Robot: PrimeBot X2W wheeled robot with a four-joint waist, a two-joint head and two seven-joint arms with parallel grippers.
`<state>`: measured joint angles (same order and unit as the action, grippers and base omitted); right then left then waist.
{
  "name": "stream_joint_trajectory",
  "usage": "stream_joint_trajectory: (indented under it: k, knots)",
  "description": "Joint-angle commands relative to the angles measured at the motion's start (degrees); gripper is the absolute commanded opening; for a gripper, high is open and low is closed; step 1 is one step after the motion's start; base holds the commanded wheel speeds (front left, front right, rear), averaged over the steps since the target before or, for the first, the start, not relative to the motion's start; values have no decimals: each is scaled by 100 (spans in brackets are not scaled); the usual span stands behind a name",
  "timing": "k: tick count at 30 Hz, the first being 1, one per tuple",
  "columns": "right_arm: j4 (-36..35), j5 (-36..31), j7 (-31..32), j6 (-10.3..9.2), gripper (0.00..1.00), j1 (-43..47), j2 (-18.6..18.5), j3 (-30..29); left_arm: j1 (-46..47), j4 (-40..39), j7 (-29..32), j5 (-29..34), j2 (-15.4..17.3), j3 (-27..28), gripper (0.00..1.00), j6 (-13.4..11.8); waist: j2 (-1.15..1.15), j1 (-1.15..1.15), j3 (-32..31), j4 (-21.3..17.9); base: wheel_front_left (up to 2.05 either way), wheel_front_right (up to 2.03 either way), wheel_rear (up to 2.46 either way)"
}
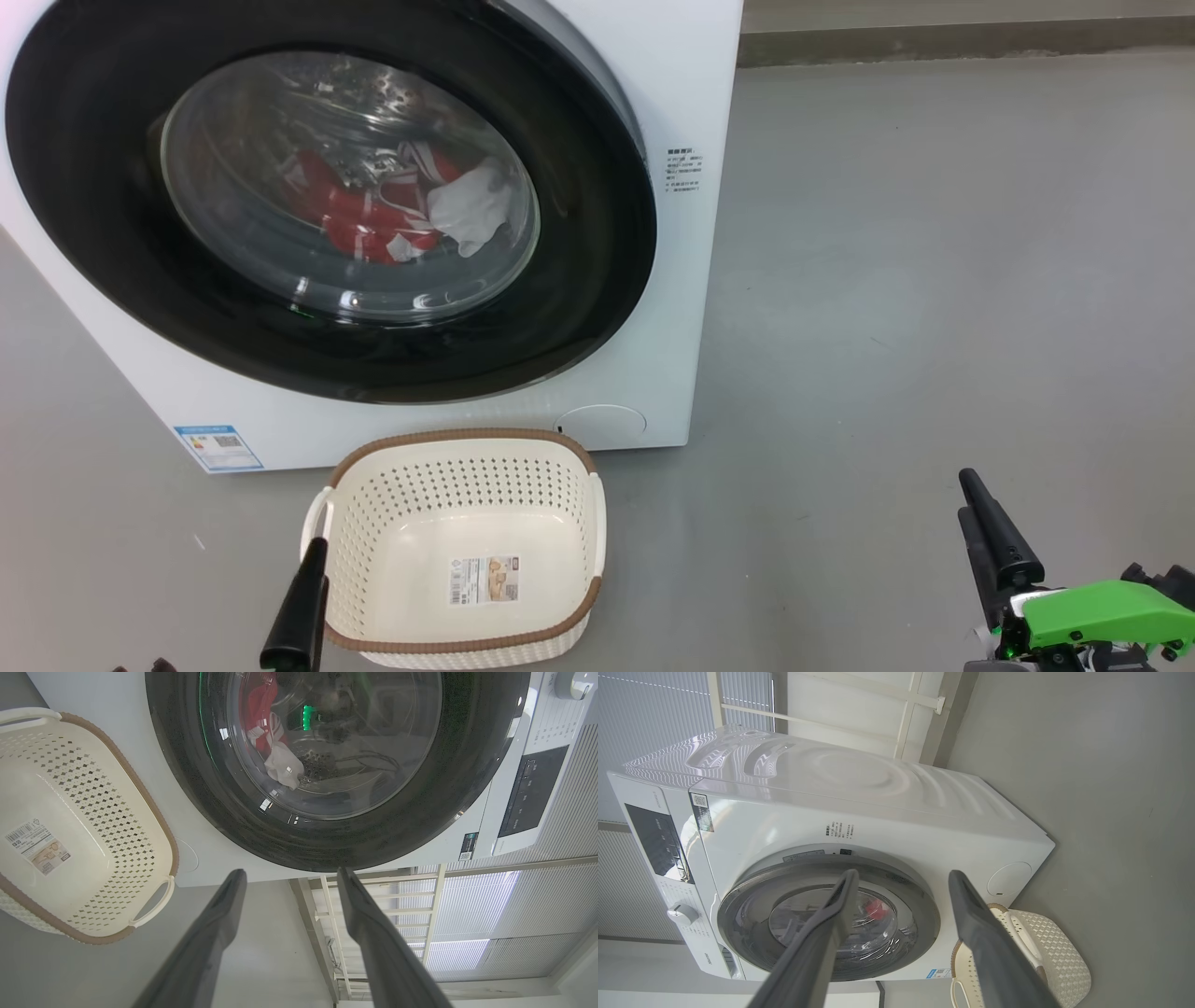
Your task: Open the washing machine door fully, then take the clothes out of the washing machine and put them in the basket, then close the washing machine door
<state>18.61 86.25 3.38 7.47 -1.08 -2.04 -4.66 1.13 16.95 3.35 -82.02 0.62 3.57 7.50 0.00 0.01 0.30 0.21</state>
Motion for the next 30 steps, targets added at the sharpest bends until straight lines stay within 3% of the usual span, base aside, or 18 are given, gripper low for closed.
stream_joint_trajectory:
  k: [1,30]
  knots:
    - [-144,-83,-47,0,100,-109,-122,36,102,-186,-40,80,59,18,100,0,0,-1,0,0,0,0,0]
    - [-282,-1814,-536,1,100,16,-290,332,-2,-481,-529,2482,98,-356,100,-214,0,-1,-28,47,0,0,0]
